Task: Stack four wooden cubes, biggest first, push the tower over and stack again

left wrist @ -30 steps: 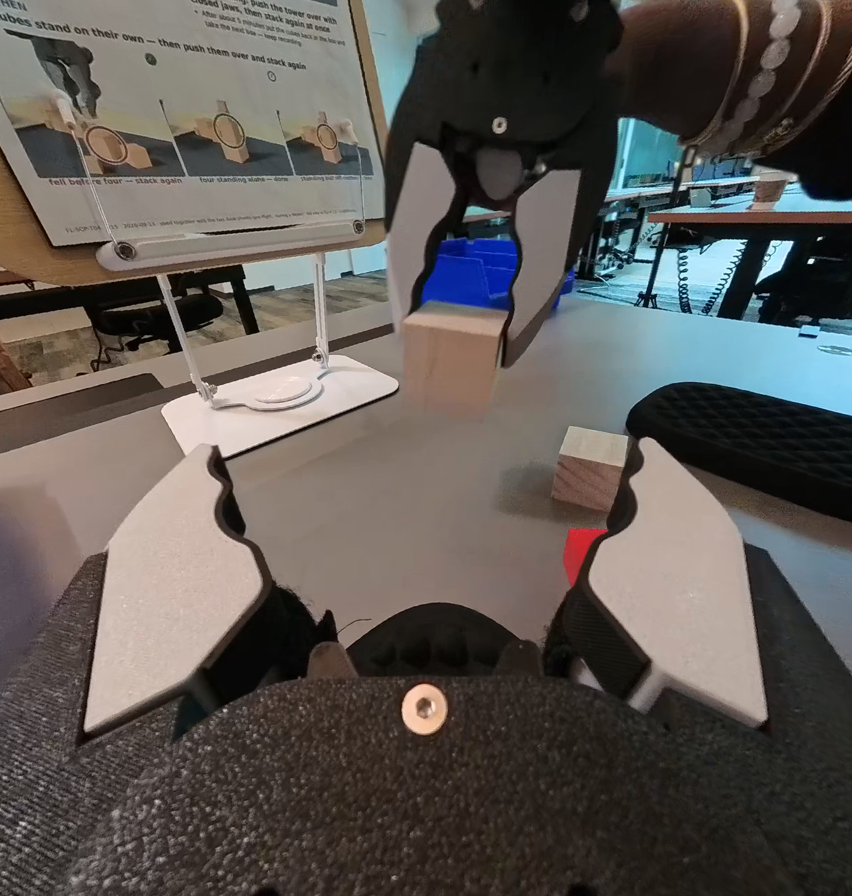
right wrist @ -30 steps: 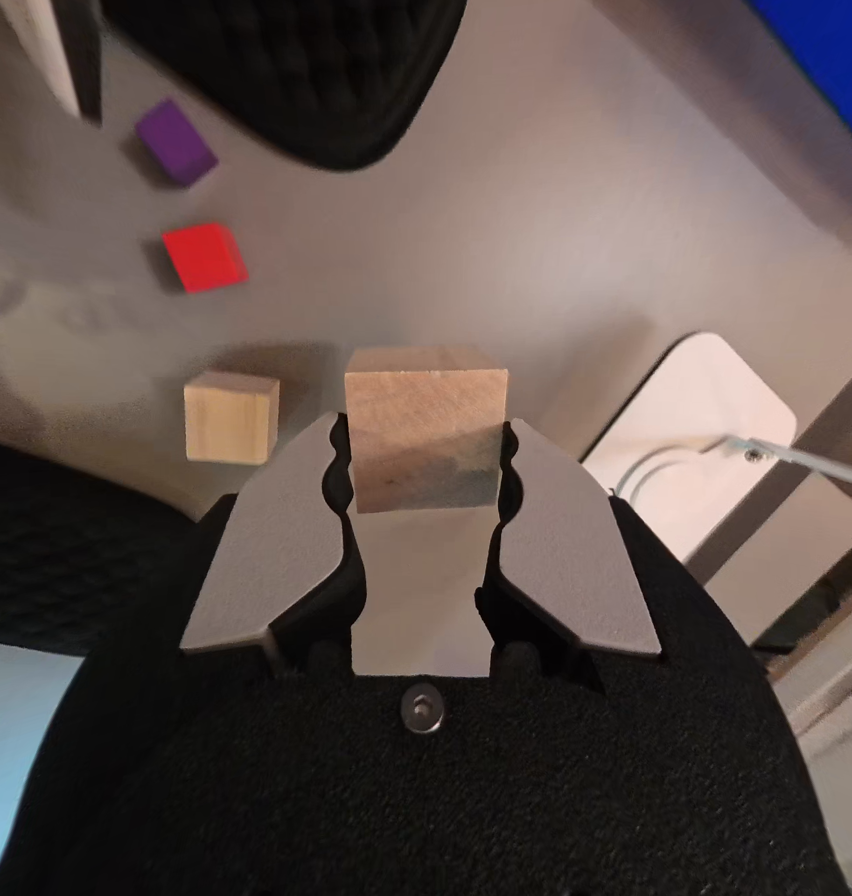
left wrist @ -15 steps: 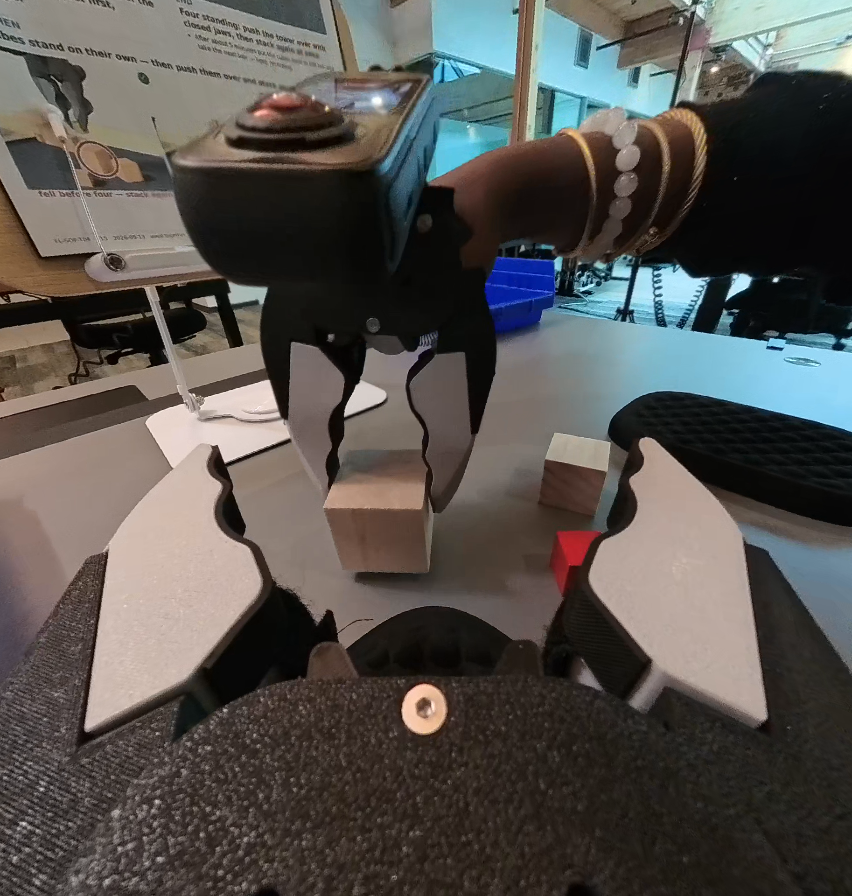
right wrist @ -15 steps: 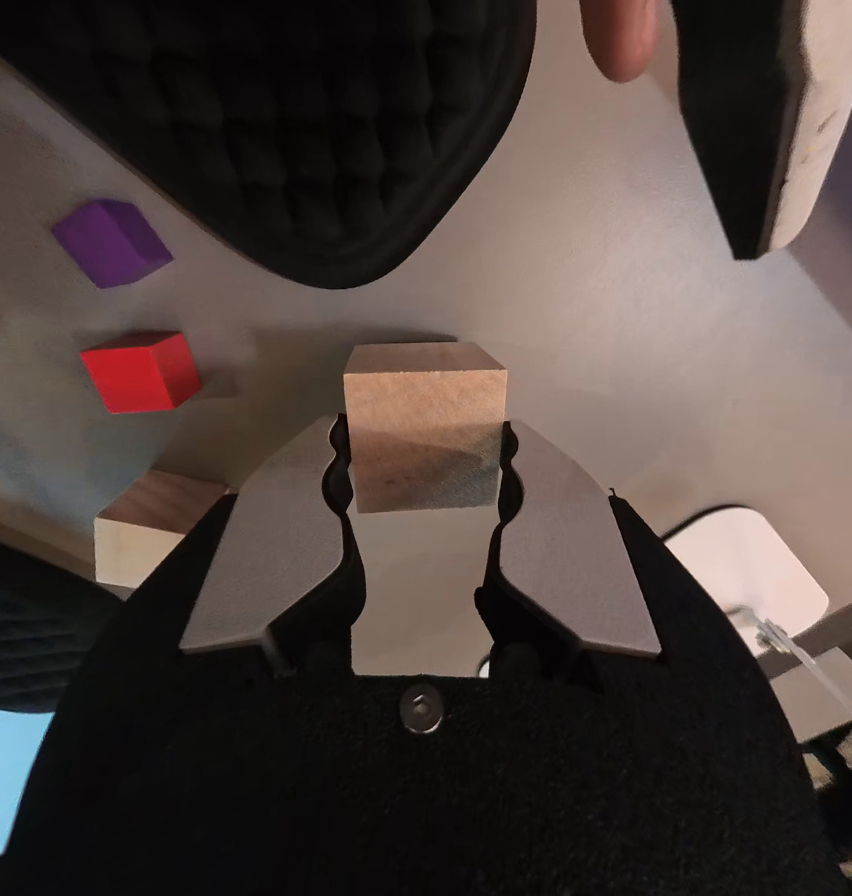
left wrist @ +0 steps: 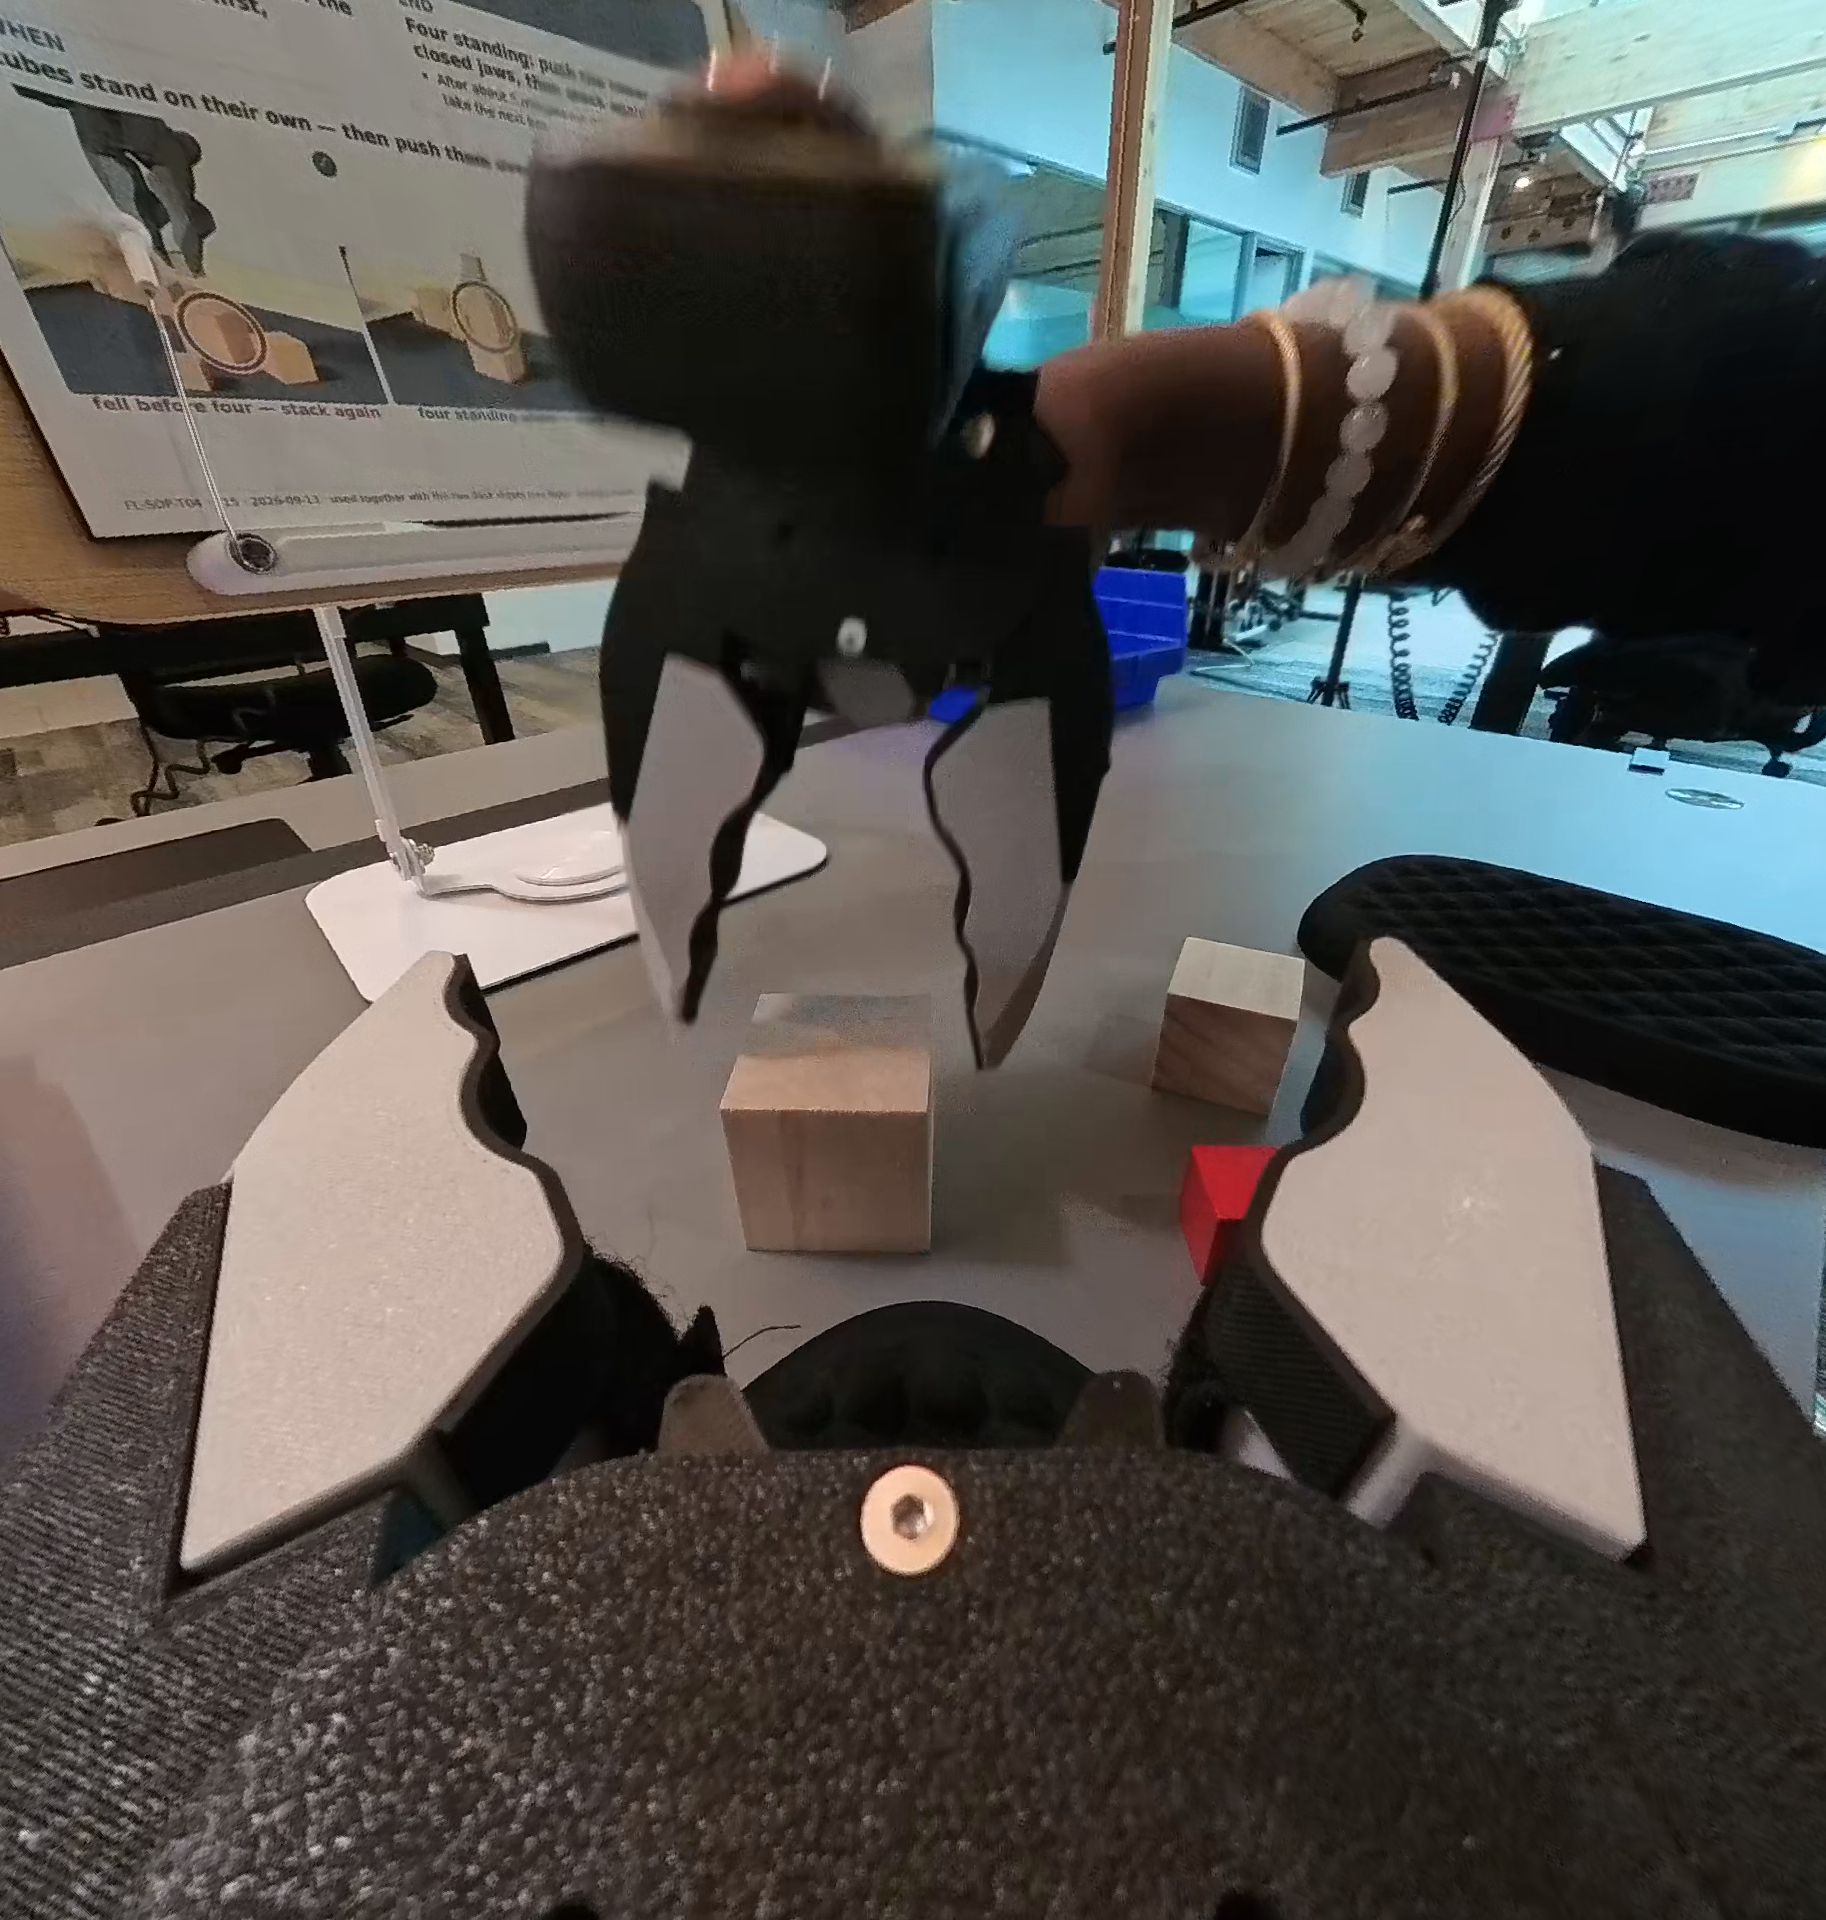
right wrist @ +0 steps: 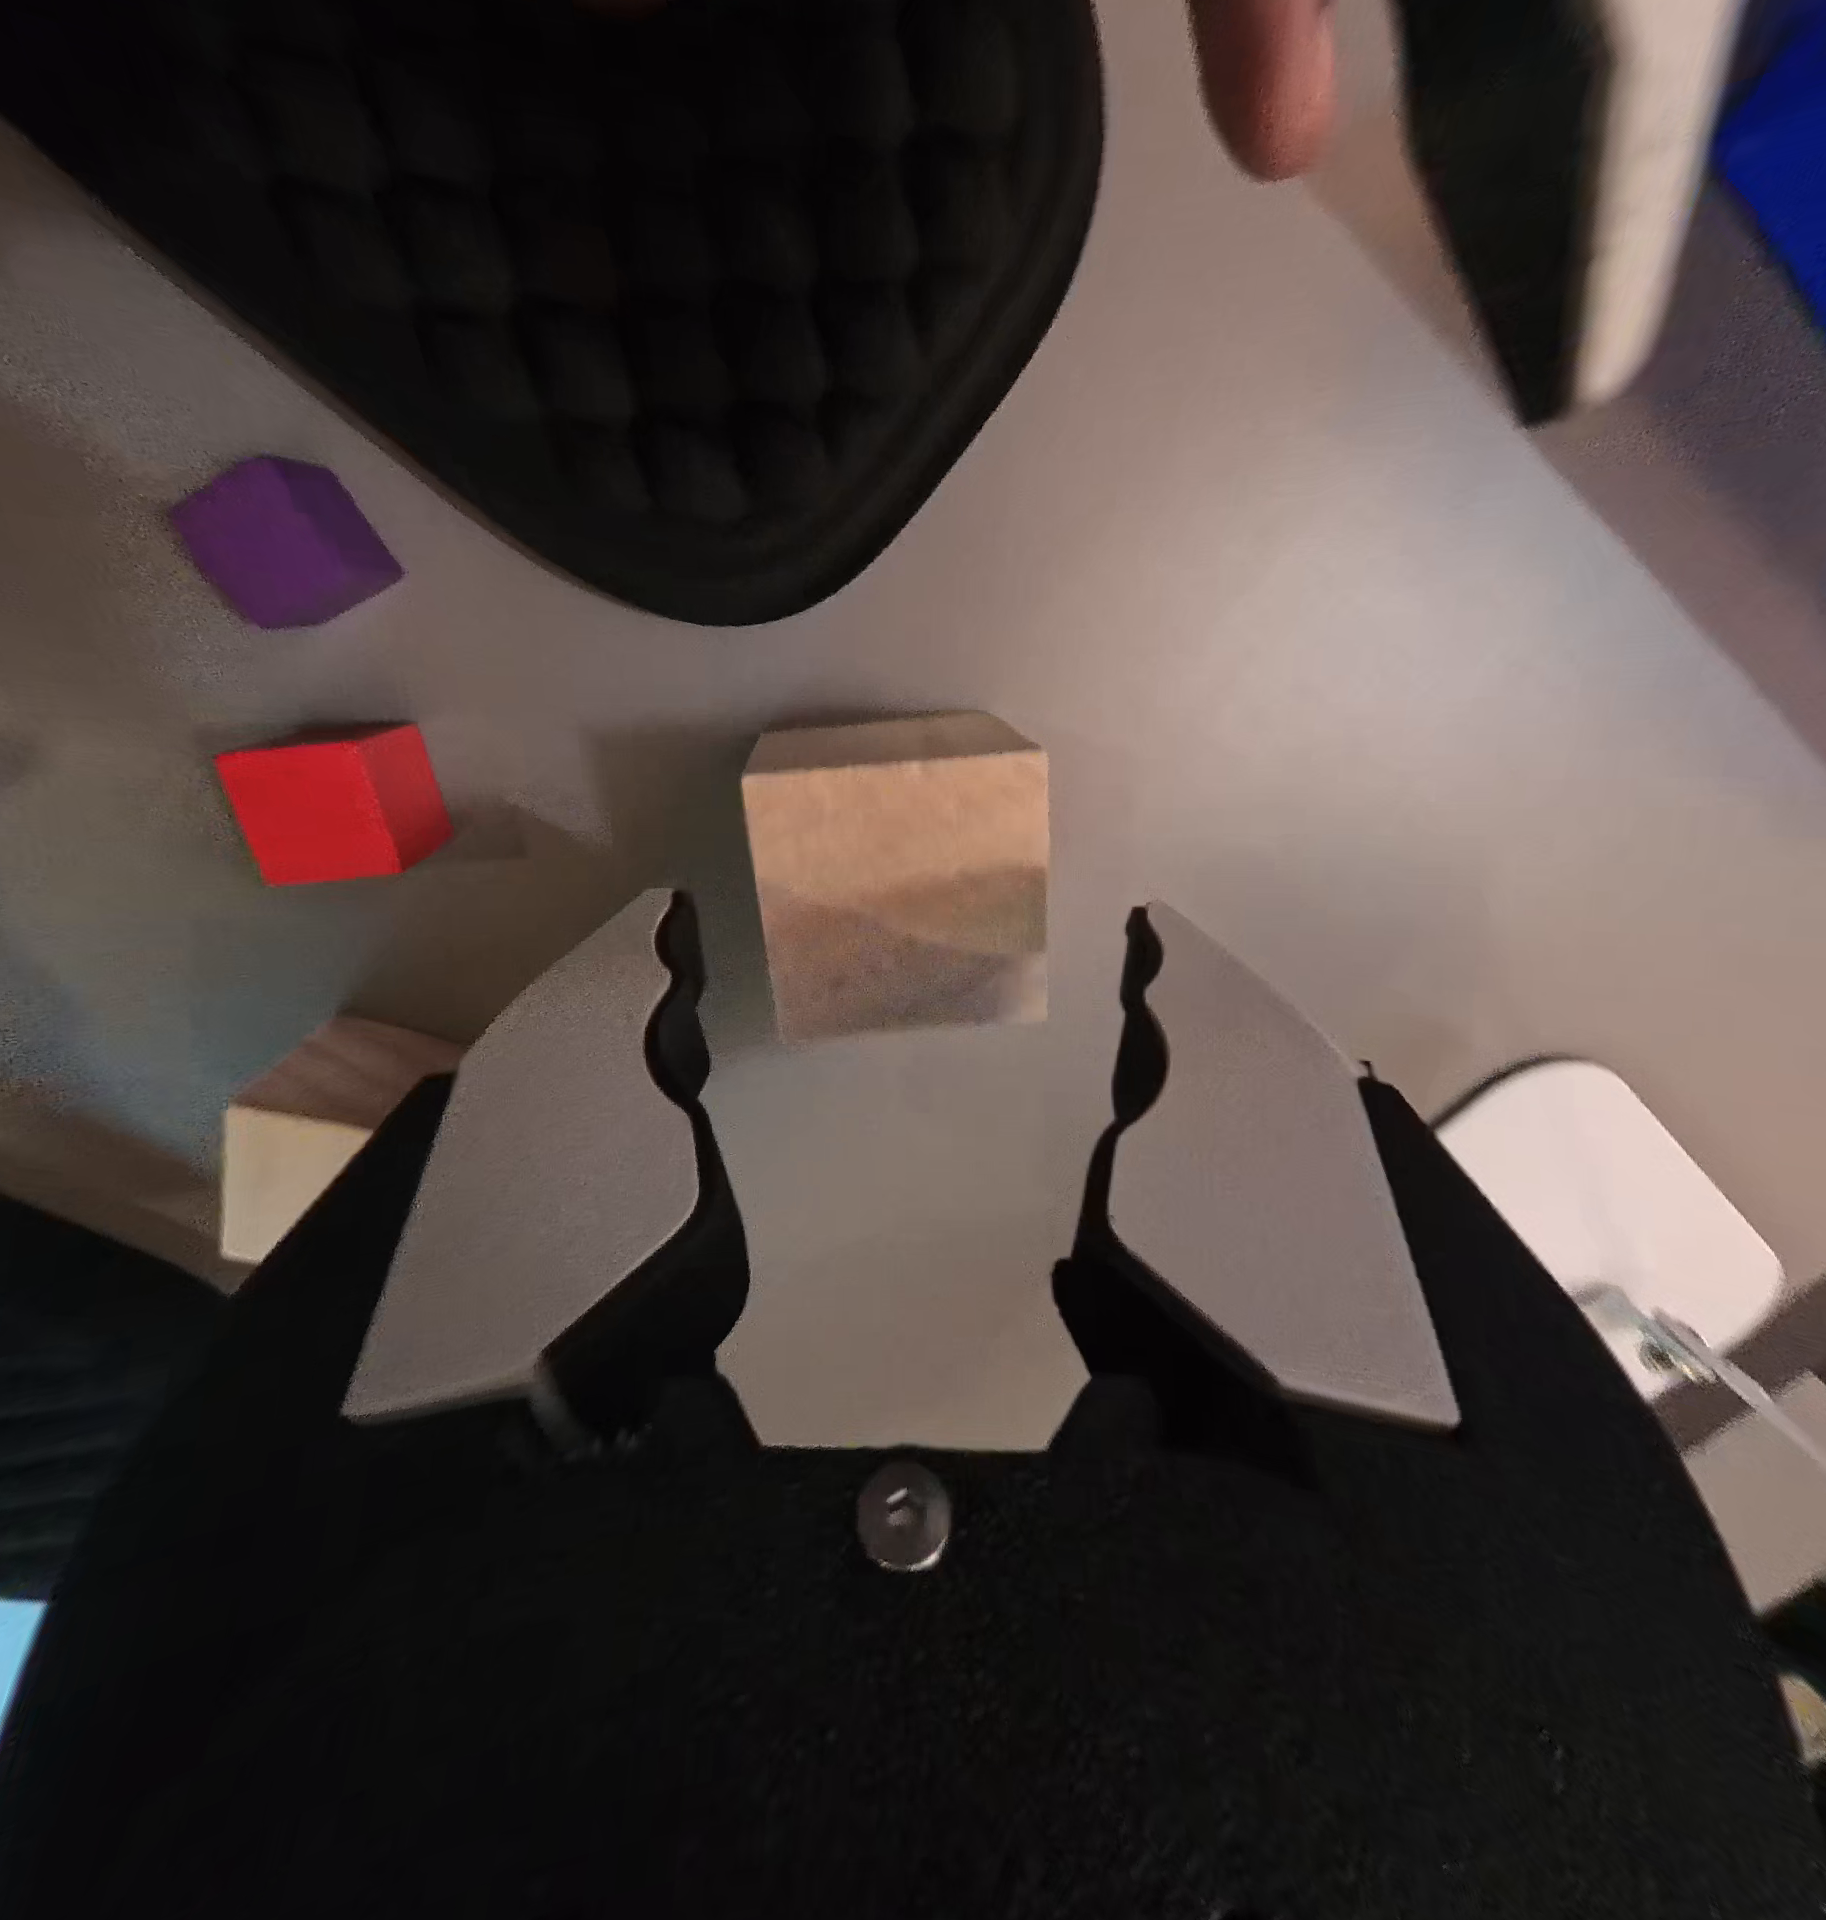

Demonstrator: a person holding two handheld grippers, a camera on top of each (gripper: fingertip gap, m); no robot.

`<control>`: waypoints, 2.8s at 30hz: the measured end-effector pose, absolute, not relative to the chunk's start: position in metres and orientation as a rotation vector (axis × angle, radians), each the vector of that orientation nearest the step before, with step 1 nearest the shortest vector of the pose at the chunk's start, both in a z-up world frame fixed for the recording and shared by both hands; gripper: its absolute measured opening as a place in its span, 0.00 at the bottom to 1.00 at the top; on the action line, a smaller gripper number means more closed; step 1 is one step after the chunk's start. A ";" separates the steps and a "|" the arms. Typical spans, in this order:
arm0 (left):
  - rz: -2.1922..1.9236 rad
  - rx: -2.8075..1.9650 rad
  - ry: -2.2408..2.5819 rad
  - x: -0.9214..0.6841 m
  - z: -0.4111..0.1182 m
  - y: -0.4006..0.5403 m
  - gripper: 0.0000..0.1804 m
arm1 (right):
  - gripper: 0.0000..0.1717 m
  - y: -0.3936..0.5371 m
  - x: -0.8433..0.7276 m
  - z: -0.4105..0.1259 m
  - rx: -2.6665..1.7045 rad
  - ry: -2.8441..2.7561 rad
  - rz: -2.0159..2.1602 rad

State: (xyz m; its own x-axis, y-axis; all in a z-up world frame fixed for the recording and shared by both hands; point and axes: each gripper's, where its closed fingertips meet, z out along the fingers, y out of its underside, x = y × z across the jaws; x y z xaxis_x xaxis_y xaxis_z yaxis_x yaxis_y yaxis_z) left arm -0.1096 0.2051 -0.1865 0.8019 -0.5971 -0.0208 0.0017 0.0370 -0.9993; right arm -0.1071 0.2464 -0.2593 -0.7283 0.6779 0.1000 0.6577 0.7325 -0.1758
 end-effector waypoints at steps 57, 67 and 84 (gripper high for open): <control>-0.505 -1.471 0.503 -0.110 -0.186 0.205 0.81 | 0.26 0.243 -0.104 -0.233 -1.061 -2.878 0.042; -0.512 -1.471 0.498 -0.110 -0.185 0.205 0.80 | 0.26 0.246 -0.106 -0.239 -1.045 -2.902 0.045; -0.519 -1.466 0.501 -0.110 -0.185 0.205 0.79 | 0.37 0.251 -0.108 -0.239 -1.099 -2.845 0.056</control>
